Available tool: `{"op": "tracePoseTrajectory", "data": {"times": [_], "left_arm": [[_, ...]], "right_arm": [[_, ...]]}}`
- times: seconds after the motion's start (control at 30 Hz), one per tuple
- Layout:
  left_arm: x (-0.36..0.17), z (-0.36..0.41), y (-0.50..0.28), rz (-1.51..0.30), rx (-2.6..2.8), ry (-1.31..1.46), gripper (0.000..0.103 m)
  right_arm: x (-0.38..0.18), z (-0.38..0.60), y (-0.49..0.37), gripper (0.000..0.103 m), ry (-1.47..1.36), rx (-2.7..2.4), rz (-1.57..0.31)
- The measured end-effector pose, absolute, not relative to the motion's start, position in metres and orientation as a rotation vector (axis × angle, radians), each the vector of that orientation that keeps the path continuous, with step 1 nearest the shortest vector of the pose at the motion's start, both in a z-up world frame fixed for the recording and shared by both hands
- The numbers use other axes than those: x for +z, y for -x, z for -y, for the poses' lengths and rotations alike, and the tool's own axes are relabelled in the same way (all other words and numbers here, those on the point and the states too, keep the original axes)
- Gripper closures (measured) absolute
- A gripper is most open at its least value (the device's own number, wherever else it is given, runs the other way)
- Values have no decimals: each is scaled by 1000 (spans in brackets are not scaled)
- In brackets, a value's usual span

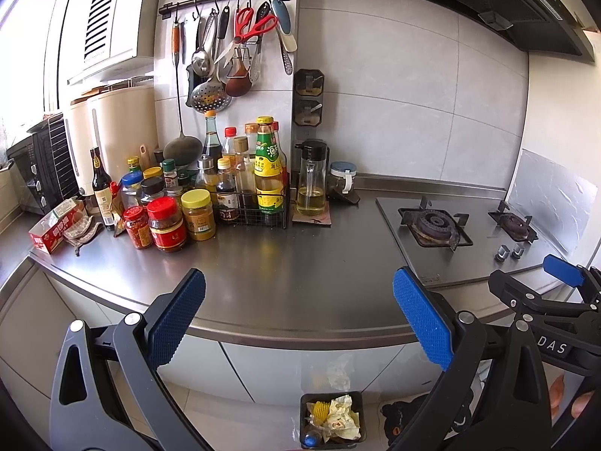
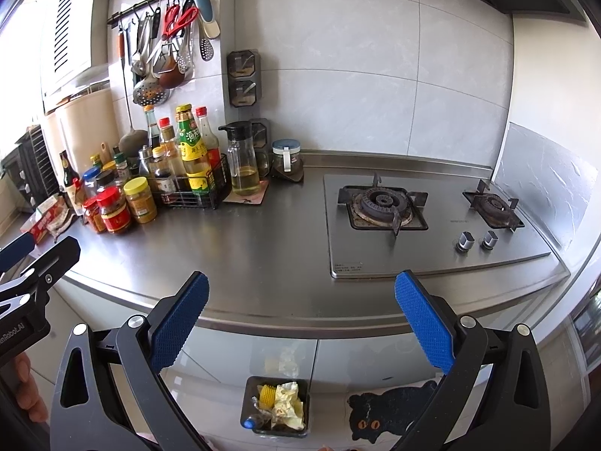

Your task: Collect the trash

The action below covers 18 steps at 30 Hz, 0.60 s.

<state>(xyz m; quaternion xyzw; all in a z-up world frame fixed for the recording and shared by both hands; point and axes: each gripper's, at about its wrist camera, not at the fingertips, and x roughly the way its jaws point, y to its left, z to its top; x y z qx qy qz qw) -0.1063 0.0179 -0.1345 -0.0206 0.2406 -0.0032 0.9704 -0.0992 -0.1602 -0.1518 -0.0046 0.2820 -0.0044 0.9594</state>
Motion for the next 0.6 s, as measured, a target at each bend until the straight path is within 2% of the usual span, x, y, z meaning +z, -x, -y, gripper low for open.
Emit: {"op": "tracePoseTrajectory", "data": {"times": [0.6], "left_arm": [[-132,-16,104,-484,0,41,8]], "right_arm": [[-150,159,94,3,6,-7,-569]]}}
